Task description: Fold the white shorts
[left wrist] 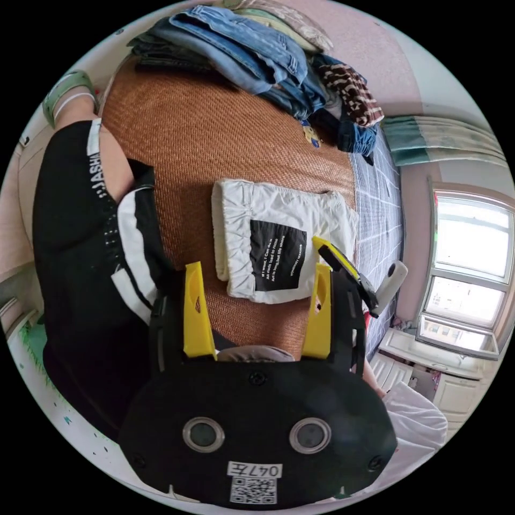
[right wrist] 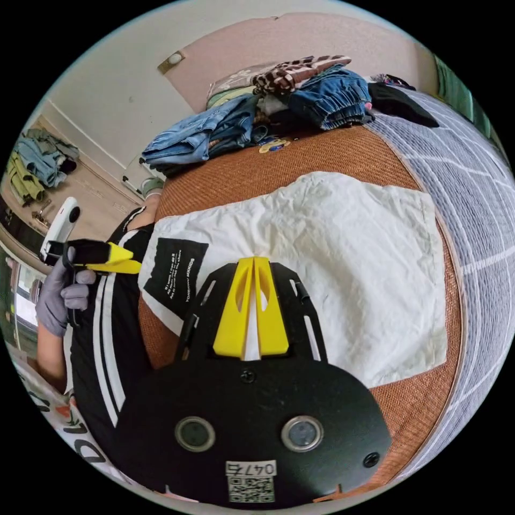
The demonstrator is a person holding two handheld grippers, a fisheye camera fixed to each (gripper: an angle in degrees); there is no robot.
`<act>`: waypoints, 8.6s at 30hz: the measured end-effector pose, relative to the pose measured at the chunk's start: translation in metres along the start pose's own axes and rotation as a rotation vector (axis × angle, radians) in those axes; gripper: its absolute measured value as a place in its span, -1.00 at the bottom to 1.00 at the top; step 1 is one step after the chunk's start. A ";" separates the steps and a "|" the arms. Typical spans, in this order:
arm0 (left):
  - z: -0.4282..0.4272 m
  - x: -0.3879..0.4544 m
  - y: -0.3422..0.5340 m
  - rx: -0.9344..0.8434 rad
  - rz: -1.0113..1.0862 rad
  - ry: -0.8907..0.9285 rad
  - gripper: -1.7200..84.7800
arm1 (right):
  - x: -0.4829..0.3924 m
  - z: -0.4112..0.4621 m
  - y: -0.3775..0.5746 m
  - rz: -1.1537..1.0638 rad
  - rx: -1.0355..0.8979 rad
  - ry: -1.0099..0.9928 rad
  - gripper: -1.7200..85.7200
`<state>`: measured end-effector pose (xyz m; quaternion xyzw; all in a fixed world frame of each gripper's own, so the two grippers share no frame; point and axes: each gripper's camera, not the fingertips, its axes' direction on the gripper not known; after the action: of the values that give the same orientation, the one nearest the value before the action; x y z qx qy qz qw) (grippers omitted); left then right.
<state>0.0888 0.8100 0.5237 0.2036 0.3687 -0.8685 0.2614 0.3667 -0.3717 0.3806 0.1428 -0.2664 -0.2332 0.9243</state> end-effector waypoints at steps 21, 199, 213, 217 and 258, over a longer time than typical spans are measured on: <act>0.042 -0.065 0.033 0.046 -0.094 0.158 -0.85 | -0.102 -0.077 0.065 -0.253 -0.018 0.099 -0.99; 0.354 0.265 0.220 0.017 0.184 0.805 -0.98 | 0.301 -0.734 -0.062 -1.215 0.539 -1.034 -0.98; 0.351 0.245 0.204 0.022 0.186 0.814 -0.98 | 0.312 -0.721 -0.093 -1.134 0.538 -1.057 -0.98; 0.349 0.239 0.197 0.021 0.187 0.813 -0.98 | 0.317 -0.718 -0.092 -1.138 0.544 -1.067 -0.98; 0.285 0.179 0.105 0.010 0.209 0.772 -0.98 | 0.283 -0.686 -0.070 -1.146 0.748 -0.916 -0.98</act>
<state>-0.0335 0.4807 0.5535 0.5527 0.4128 -0.6987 0.1898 0.9376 -0.4789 -0.0870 0.4457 -0.5631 -0.5997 0.3530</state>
